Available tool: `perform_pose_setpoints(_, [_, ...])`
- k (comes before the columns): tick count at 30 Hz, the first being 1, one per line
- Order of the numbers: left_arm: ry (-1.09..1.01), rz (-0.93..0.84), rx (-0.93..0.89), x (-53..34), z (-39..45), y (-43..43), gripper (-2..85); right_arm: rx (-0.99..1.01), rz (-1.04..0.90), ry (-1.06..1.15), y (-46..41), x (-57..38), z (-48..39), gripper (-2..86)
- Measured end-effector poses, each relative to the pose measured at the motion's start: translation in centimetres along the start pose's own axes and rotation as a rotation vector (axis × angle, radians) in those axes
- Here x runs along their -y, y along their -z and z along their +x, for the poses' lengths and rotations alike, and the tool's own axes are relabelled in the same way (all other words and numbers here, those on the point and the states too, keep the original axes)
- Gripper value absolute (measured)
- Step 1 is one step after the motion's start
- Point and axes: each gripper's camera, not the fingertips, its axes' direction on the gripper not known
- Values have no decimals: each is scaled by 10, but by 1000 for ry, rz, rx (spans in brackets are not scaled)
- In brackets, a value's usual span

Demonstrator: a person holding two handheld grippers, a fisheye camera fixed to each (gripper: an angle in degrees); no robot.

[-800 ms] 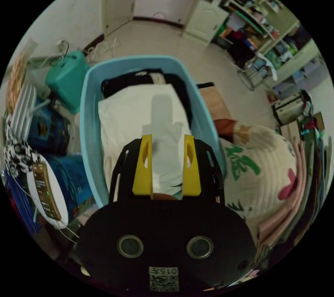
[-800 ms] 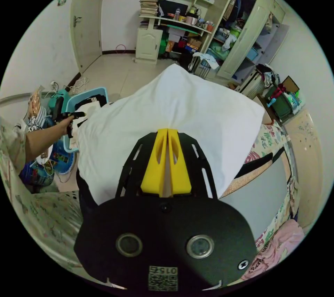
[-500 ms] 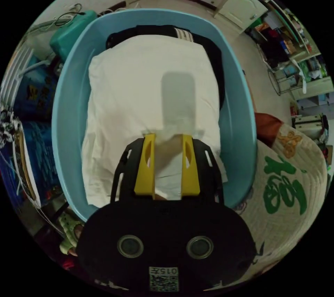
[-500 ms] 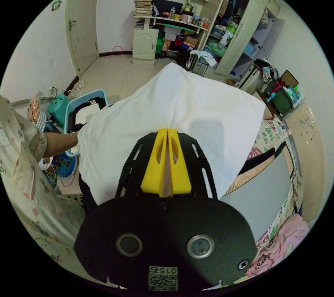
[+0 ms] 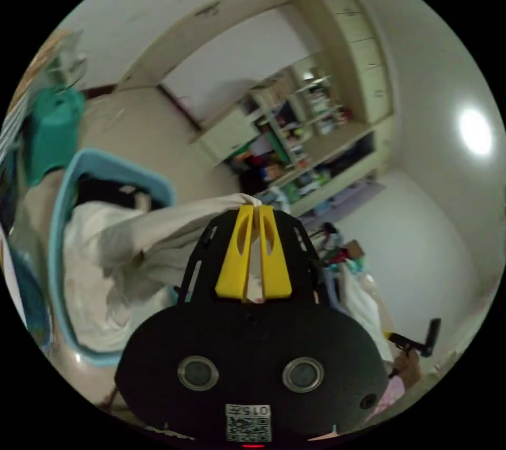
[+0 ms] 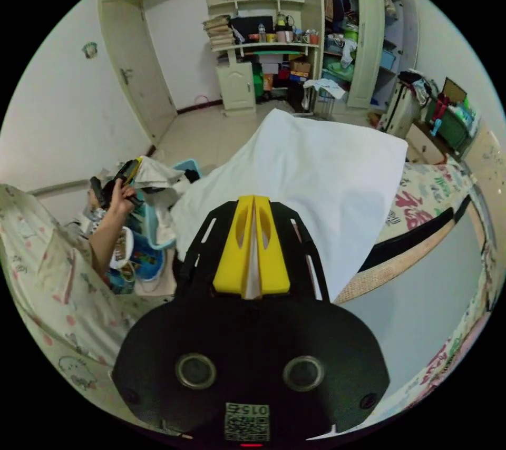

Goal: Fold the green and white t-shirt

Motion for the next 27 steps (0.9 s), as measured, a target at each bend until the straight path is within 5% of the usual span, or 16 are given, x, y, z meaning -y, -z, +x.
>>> perform_pose_setpoints(9, [-681,-107,-1101,-33,441,-111,8,162,386,-302,252,11,89,34])
perform_pose_setpoints(14, [-904,-456,-1514,-174,660,-188,9,176,633,-476,375,5,134,70])
perform_pose_setpoints(19, [-1016,-1051,-1495,-377,793,-261,10,-211,511,-1034,439,-58,204,61])
perform_pose_setpoints(23, [-1255,-1518,-1434,-586,834,-276,9,-213,450,-1351,458,-98,210,50])
perform_pose_setpoints(27, [-1336,-1705,-1561,-664,867,-270,9,-323,479,-1478,492,-79,177,72])
